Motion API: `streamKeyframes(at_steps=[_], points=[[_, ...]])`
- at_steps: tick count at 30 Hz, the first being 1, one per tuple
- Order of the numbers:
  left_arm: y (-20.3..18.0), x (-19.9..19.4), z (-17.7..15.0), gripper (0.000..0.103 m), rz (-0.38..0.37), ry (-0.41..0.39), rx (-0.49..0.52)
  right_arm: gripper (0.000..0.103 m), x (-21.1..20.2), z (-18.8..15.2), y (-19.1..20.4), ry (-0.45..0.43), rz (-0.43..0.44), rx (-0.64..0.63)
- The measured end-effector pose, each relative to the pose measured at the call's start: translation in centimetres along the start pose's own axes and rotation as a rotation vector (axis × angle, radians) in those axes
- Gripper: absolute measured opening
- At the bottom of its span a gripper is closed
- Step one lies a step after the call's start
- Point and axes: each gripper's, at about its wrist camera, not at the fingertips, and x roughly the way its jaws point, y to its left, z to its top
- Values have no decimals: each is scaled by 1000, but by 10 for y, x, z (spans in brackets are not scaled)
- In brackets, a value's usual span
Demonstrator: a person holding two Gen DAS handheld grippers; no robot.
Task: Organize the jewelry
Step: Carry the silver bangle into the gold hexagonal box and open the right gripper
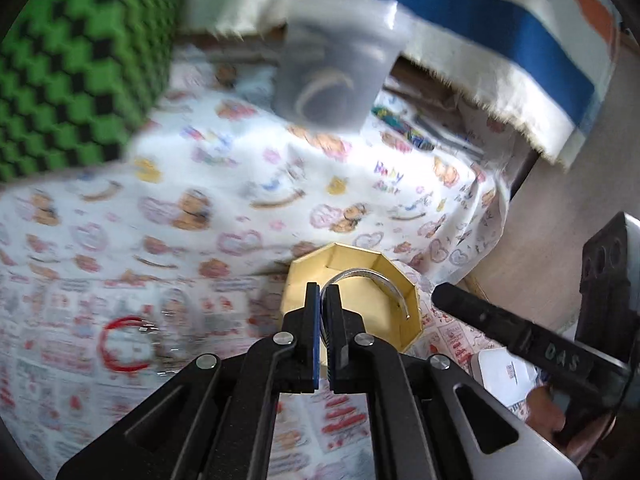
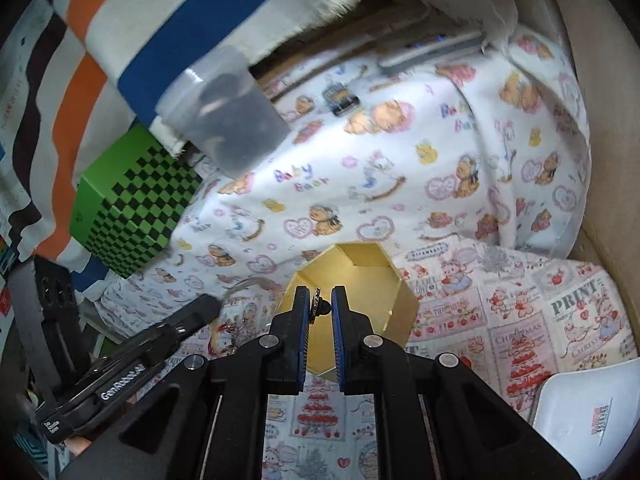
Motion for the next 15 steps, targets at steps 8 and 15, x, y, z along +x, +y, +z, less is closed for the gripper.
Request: streamKeyframes(at_steps=[8, 15], points=[[4, 35, -5, 0, 40, 50, 20, 12, 25, 1, -21, 40, 10, 31], [-4, 18, -7, 0, 57, -24, 96, 22, 25, -2, -10, 16, -38, -36]])
